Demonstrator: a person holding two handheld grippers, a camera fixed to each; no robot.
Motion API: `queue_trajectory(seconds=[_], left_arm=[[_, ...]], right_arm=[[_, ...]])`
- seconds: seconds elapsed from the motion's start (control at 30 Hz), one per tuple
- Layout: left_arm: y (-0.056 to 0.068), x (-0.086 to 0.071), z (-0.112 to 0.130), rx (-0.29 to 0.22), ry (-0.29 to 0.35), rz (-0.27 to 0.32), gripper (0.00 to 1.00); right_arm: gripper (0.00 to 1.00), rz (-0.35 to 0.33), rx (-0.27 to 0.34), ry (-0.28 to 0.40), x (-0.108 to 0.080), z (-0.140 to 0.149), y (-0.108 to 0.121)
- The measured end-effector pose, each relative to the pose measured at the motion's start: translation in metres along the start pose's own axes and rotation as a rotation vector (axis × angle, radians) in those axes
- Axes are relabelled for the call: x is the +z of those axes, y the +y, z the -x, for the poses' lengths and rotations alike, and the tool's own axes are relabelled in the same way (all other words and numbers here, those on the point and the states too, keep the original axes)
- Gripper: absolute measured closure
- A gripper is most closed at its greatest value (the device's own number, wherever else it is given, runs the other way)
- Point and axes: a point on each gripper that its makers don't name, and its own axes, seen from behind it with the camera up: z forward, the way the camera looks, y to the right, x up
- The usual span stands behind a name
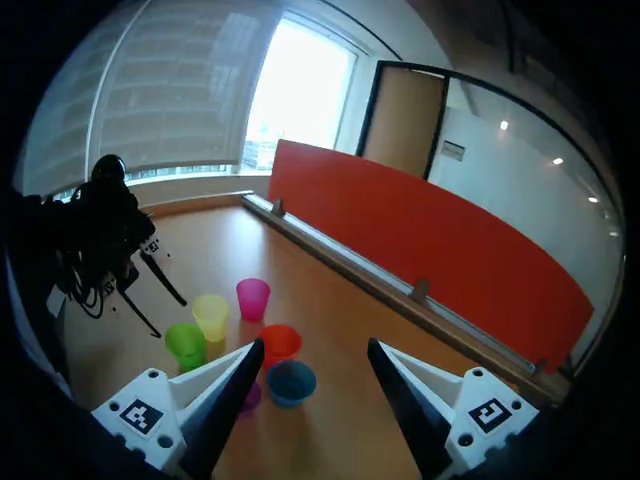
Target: Pour water
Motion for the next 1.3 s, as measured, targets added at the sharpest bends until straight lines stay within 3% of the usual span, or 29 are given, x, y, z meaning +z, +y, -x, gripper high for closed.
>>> queue_trajectory(seconds=[0.4,0.67,1.3], left_arm=[[0.005,0.011,0.007,-0.021,-0.012,0.025,0.09],[0.006,0.018,0.009,-0.014,-0.020,0.032,0.09],[0.010,0.037,0.010,-0.010,-0.022,0.036,0.09]], right_arm=[[0.00,-0.082,-0.014,-0.055,0.009,0.012,-0.010],[0.00,-0.079,-0.050,-0.066,0.014,0.014,-0.011],[0.00,-0.074,-0.072,-0.065,0.018,0.016,-0.010]])
